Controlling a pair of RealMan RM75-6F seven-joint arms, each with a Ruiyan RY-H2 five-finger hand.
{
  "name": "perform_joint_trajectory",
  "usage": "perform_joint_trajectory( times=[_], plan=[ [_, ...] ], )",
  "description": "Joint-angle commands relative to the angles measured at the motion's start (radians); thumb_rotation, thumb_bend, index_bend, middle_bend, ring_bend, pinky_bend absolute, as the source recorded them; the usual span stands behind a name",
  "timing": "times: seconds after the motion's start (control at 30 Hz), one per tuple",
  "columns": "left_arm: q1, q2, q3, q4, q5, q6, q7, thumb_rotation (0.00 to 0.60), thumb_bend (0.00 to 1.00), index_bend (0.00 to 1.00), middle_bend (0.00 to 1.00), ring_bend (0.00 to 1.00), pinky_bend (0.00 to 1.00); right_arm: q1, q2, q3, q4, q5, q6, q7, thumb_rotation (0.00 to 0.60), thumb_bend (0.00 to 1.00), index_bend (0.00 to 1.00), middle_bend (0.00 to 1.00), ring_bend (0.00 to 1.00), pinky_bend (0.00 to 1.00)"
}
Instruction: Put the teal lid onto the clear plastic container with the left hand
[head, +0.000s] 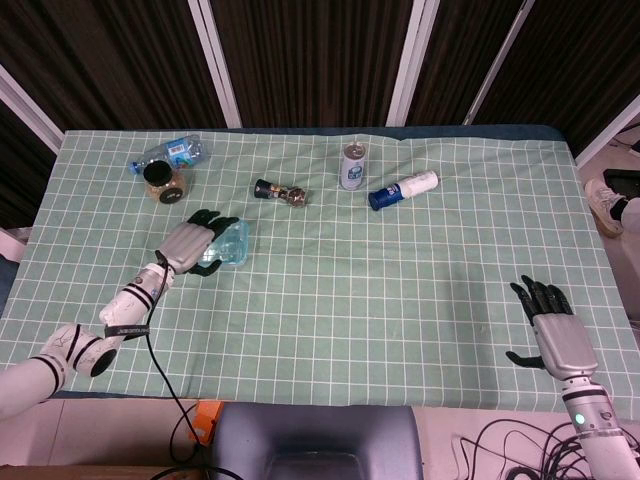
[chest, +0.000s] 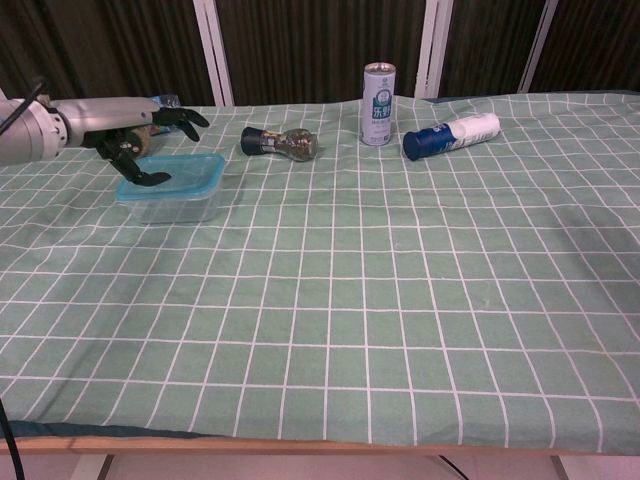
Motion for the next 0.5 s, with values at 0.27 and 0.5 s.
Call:
perform_joint_trajectory(
  times=[0.27, 0.5],
  plan=[
    [0.047, 0.057, 0.008, -0.044, -0.065, -0.024, 0.048, 0.6, 0.39, 0.0, 0.21, 0.11, 0.02, 0.002, -0.005, -0.002, 0.002, -0.001, -0.004, -0.006, 0.6, 0.06, 0.0, 0.0, 0.0, 0.0],
    [0.079, 0.065, 0.021, -0.111, -0.02, 0.04, 0.048, 0.6, 0.39, 0.0, 0.23, 0.12, 0.02, 0.008, -0.01, 0.0, 0.004, 0.011, -0.018, -0.018, 0.6, 0.06, 0.0, 0.0, 0.0, 0.0]
  ],
)
